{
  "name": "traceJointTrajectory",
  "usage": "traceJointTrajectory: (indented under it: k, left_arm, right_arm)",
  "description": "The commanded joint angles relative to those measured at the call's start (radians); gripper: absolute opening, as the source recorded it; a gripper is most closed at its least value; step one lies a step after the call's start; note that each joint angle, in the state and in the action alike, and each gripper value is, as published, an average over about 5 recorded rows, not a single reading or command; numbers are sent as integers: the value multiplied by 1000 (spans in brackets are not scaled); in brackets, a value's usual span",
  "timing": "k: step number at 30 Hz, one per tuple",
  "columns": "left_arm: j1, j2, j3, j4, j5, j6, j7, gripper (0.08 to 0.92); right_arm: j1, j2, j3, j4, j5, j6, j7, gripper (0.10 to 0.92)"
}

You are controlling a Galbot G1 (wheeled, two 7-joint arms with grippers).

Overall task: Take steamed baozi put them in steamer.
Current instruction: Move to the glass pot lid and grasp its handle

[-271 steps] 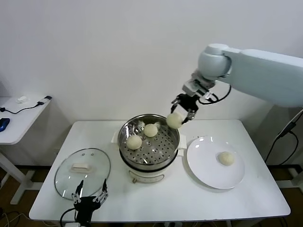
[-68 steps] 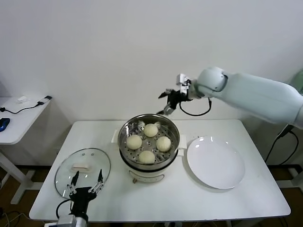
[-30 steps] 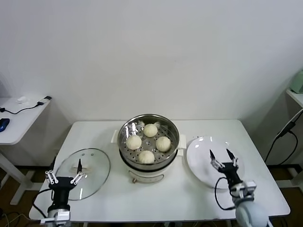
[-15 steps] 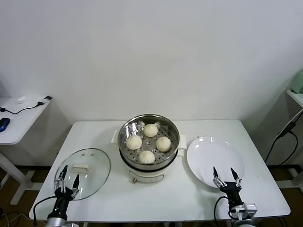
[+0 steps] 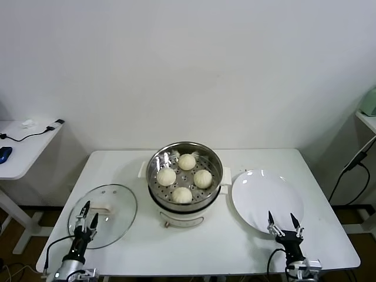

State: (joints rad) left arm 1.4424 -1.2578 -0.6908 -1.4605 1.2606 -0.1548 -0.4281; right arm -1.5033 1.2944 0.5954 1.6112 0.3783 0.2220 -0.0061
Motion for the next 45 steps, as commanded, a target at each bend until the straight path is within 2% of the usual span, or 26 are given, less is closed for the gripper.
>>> traceJointTrajectory:
  k: [1, 11, 16, 20, 32, 35, 39, 42, 45]
  left_arm:
    - [-103, 24, 8, 89, 72, 28, 0, 823]
    - [-141, 22, 18, 141, 85, 39, -4, 823]
    - [-143, 17, 21, 162, 91, 40, -11, 791]
    - [-144, 14, 22, 186, 99, 36, -23, 699]
    - [-145, 9, 23, 203, 111, 18, -36, 353]
    - [-132, 9, 22, 166, 95, 14, -30, 266]
    - [-99, 10, 16, 56, -2, 19, 12, 167]
    - [-71, 16, -3, -61, -101, 26, 69, 151]
    - [-39, 41, -33, -198, -200, 55, 160, 151]
  right_arm:
    - [-8, 7, 10, 2, -5, 1, 2, 823]
    - [7, 8, 7, 3, -7, -5, 2, 823]
    - [12, 10, 3, 1, -8, -6, 1, 823]
    - [15, 11, 2, 1, -7, -7, 1, 823]
    - [21, 17, 3, 9, -7, -13, 8, 823]
    - [25, 17, 3, 9, -7, -14, 11, 823]
    - [29, 15, 5, 11, -7, -15, 12, 823]
    - [32, 13, 6, 13, -6, -18, 13, 823]
    - [35, 13, 6, 13, -8, -24, 16, 823]
